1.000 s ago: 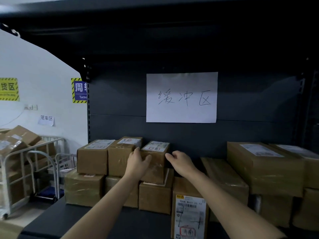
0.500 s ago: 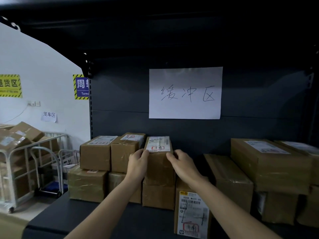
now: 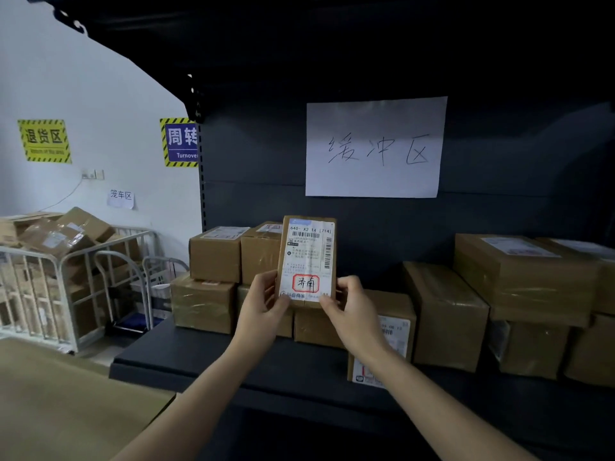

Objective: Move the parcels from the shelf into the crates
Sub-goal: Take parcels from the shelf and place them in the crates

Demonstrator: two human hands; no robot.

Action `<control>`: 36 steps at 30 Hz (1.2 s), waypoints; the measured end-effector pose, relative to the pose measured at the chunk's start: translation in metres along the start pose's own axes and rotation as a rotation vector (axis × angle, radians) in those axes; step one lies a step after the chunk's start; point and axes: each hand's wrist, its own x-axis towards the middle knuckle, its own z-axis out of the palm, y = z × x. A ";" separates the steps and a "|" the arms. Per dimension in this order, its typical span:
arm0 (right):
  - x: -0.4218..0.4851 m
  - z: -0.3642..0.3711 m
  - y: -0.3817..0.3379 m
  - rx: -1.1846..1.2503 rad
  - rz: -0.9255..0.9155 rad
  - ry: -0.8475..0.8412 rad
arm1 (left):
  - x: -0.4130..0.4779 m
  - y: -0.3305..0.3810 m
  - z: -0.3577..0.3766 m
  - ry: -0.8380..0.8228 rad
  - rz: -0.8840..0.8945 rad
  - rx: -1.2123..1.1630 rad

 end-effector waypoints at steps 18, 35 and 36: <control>-0.073 0.046 0.066 -0.085 0.079 -0.002 | -0.063 -0.070 0.000 -0.119 -0.080 0.427; -0.087 -0.069 0.120 -0.707 -0.019 0.144 | -0.048 -0.076 -0.010 -0.234 0.115 1.120; -0.086 -0.073 0.122 -0.710 0.003 0.139 | -0.048 -0.077 -0.009 -0.239 0.108 1.109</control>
